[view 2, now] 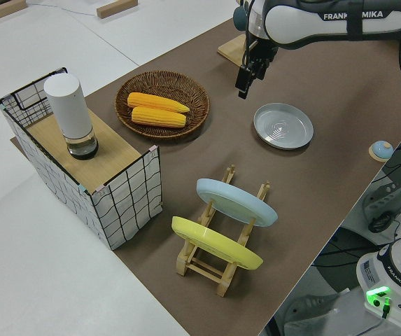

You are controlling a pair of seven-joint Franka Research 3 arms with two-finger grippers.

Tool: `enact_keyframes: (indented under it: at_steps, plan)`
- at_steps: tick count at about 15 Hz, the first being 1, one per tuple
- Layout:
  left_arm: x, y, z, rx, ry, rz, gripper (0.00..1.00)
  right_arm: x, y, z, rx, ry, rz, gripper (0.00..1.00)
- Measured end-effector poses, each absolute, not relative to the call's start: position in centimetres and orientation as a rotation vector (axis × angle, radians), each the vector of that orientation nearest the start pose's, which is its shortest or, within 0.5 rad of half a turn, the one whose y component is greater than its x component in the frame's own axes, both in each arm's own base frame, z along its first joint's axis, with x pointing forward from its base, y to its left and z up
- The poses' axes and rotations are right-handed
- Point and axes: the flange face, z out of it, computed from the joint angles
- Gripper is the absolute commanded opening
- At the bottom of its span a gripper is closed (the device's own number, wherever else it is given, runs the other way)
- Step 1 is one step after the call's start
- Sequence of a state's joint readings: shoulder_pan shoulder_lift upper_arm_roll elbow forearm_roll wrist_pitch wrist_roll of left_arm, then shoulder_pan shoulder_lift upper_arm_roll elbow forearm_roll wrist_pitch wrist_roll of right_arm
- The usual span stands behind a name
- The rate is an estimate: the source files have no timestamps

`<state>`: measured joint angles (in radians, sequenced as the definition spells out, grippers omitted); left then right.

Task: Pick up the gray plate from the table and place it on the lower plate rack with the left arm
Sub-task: 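Move the left gripper down to the edge of the gray plate and grasp it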

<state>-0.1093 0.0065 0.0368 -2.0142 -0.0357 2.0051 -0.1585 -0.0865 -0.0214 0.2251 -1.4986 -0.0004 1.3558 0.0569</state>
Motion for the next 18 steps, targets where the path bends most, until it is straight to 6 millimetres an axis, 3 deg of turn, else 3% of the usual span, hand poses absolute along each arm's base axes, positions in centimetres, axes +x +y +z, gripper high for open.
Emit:
enact_keyframes:
  at_steps: [9, 14, 18]
  plan:
    - [49.1, -3.8, 35.6, -3.144, -0.175, 0.249, 0.99, 52.0, 7.4, 65.2, -3.15, -0.128, 0.191, 0.99]
    - [46.7, -4.7, 32.6, -3.173, -0.225, 0.365, 0.98, 52.0, 7.4, 65.2, -3.15, -0.128, 0.191, 0.99]
    - [46.2, -4.7, 31.3, -3.166, -0.24, 0.411, 0.77, 52.0, 7.4, 65.2, -3.15, -0.128, 0.191, 0.99]
